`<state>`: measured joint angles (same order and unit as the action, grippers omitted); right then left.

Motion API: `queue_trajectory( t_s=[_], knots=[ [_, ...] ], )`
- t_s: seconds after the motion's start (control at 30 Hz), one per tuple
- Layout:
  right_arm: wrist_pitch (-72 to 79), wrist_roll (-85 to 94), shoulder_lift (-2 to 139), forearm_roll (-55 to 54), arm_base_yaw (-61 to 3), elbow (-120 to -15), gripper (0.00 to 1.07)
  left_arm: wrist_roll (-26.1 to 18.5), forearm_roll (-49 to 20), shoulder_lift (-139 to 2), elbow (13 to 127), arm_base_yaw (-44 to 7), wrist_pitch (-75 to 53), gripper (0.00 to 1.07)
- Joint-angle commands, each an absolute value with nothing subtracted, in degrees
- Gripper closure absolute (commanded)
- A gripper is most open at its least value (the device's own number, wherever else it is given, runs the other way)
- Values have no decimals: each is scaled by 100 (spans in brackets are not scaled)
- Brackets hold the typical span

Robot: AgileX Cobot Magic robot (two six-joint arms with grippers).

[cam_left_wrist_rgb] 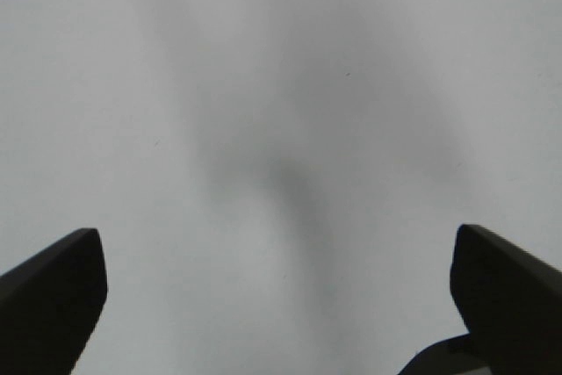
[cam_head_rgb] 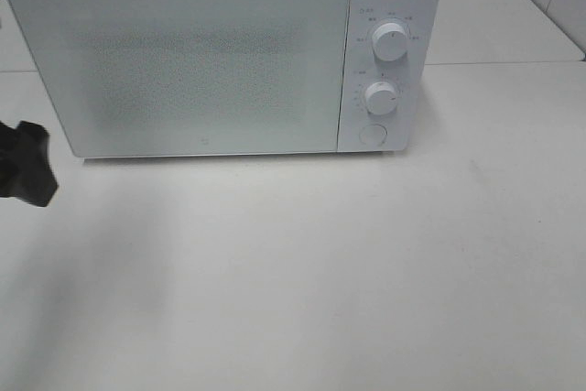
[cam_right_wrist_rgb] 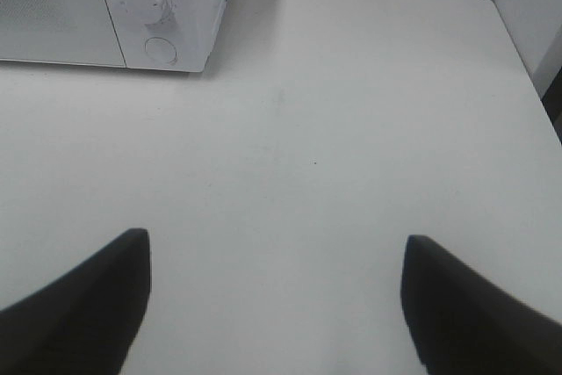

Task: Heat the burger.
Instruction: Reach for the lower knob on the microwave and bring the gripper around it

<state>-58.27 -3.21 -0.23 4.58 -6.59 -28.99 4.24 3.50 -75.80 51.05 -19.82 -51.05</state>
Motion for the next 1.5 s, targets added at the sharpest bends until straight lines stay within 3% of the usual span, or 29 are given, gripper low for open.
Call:
queue_trajectory(
  t_s=[0.03,0.1,0.37,0.93,1.5],
  knots=[
    [-5770,-286,-172,447,-613,-2888,32,0,46,-7448,5082,-1553,-5489,6],
    [-5770,-286,-172,447,-613,-2888,32,-195,-183,-7322,5076,-1031,-5947,6],
    [-5770,-286,-172,447,-613,-2888,32,-258,-447,-6572,4841,-212,-6646,6],
    [-5770,-286,-172,447,-613,-2888,32,-327,-309,-2962,3415,-178,-6589,6],
    [-5770,-286,-172,447,-613,-2888,32,-470,-63,-229,3088,-178,-6452,7]
  ],
)
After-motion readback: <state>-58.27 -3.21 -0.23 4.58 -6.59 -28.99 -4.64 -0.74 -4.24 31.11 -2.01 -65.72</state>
